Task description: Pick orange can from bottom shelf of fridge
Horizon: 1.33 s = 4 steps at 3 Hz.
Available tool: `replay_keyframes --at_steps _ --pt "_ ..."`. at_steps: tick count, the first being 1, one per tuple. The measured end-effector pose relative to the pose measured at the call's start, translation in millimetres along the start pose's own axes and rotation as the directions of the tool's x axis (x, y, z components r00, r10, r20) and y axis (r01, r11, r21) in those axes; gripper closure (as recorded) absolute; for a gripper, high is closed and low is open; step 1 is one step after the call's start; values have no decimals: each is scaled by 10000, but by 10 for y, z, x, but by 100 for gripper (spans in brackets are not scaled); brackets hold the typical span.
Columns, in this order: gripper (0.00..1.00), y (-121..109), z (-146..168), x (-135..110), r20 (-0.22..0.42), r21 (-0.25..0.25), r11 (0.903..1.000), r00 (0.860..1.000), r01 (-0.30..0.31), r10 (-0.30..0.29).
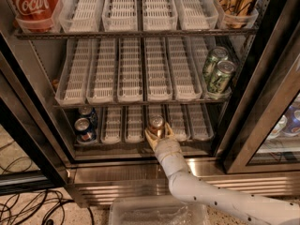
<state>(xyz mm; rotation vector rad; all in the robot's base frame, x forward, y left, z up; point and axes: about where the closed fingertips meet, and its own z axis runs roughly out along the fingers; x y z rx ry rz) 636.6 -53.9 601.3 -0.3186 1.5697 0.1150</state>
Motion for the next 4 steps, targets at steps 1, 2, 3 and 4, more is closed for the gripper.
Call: replay_keyframes --at_steps 1,2,3,4 --pt "100 1 24 -127 77 -219 9998 10000 -26 27" --pt "100 13 35 -216 144 -428 9991 9999 64 -58" --pt "100 -10 16 -297 230 -529 9984 9995 221 -209" --pt "100 -18 -27 -392 336 -694 9972 9991 285 -262"
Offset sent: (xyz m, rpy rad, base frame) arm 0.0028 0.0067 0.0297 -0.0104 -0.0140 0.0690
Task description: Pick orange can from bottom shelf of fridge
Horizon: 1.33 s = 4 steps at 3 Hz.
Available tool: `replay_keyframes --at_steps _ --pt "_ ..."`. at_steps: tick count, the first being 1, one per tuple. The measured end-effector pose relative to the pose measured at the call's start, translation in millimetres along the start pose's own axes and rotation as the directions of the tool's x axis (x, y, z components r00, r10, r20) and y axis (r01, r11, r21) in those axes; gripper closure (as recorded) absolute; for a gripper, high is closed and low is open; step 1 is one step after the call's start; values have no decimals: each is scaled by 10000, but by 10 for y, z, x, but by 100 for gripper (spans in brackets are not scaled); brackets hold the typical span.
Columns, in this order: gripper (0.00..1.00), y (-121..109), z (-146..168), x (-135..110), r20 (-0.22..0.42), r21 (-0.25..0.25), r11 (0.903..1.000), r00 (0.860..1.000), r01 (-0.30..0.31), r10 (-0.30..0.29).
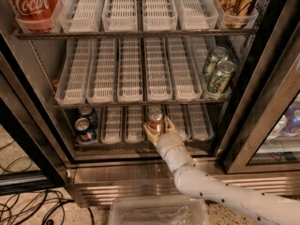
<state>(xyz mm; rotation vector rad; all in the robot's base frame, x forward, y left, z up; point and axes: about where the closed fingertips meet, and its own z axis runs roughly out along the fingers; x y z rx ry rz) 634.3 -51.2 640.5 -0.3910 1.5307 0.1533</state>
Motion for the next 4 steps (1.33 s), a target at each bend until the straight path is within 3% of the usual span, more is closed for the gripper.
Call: replay_keyframes --at_steps 1,2,3,4 --pt "100 -3 -60 -119 -5 -294 9995 9999 -128 128" --pt "100 -14 -147 -246 -388 -870 9943 9975 -620 588" --pt "100 -26 -212 -311 -1150 -1584 9752 9839 -1543 1370" --pt "100 181 -255 -242 -1536 -2286 9594 9793 -1652 1320"
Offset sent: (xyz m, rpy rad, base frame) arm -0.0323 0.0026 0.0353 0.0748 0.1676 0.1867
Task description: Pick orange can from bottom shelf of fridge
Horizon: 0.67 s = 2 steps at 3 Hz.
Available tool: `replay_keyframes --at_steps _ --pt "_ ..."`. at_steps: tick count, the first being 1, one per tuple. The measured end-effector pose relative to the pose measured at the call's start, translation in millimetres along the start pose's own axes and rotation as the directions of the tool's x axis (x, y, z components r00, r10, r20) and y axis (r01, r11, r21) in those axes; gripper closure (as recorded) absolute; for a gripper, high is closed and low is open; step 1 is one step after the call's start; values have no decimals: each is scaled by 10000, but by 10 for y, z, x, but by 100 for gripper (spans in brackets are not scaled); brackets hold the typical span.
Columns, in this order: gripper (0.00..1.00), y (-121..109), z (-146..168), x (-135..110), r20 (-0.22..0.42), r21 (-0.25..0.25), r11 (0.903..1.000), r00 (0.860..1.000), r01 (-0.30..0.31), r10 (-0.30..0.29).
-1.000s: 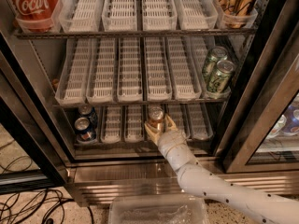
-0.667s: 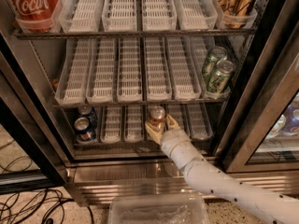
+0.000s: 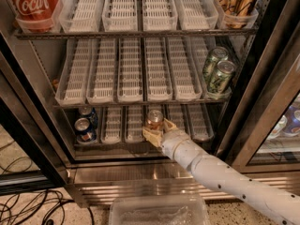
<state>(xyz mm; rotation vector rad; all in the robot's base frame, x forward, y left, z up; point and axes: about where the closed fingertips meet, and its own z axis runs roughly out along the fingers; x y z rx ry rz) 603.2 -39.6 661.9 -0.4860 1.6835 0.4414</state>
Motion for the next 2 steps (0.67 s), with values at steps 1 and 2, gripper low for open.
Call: replay_keyframes --at_steps 1,2 --pt "100 9 -1 -2 -7 -30 10000 10000 -7 7" --pt "100 150 -100 22 -226 -656 9971 9990 -399 385"
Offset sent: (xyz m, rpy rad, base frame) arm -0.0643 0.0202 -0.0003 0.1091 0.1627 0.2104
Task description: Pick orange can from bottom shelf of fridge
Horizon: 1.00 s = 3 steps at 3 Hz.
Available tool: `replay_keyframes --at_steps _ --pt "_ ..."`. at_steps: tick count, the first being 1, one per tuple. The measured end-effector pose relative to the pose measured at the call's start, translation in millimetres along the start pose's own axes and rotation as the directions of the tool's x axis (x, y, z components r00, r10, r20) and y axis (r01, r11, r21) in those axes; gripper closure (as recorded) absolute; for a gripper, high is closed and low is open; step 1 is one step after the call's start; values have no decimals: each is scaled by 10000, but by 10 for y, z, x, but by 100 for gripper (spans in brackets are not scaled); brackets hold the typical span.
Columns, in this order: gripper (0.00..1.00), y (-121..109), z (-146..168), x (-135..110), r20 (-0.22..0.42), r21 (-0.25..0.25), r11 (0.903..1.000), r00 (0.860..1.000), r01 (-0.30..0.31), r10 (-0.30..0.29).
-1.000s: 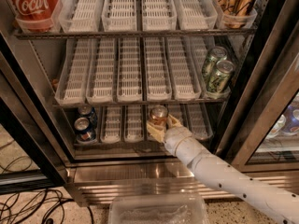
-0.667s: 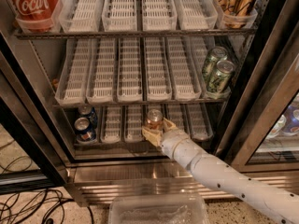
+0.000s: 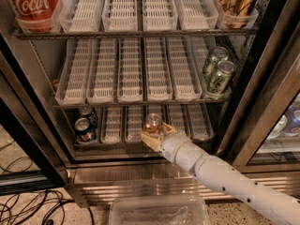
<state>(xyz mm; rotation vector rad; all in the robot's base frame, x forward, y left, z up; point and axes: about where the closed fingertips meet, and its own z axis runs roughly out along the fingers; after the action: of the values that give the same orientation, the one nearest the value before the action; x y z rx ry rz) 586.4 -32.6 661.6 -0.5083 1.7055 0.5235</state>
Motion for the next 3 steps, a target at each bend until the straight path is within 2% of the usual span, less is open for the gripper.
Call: replay_keyframes --at_steps 1,2,3 --pt "100 187 -139 -77 -174 -1073 9925 9983 -578 562" --pt "100 344 -235 -133 -616 -2145 9738 9961 -750 632" --pt "100 451 -321 -207 -1045 -3215 9452 9942 -563 237"
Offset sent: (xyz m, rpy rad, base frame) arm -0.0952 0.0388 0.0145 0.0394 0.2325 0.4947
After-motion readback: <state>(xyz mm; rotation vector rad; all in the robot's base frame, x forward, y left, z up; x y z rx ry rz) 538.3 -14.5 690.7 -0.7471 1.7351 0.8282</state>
